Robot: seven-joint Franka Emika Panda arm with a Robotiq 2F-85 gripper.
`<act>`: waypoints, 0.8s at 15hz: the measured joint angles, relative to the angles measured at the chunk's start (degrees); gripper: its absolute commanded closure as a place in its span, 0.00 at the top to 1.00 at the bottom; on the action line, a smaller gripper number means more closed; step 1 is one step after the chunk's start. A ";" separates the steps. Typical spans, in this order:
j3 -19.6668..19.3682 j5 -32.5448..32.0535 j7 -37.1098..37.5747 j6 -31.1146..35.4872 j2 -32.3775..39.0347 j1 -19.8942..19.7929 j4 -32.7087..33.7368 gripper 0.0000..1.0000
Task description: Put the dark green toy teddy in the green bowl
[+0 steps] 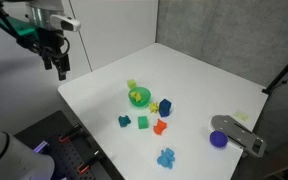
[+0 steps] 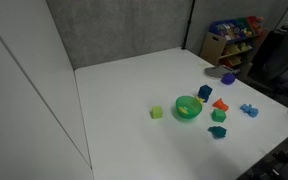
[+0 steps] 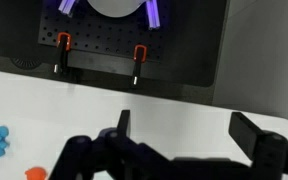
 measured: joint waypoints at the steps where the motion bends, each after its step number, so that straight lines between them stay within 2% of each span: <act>1: 0.00 0.00 0.00 0.00 0.00 0.00 0.00 1.00; 6: 0.23 -0.04 0.01 0.70 0.16 -0.33 0.00 1.00; 12: 0.93 -2.52 1.09 11.88 4.58 -3.27 0.70 1.00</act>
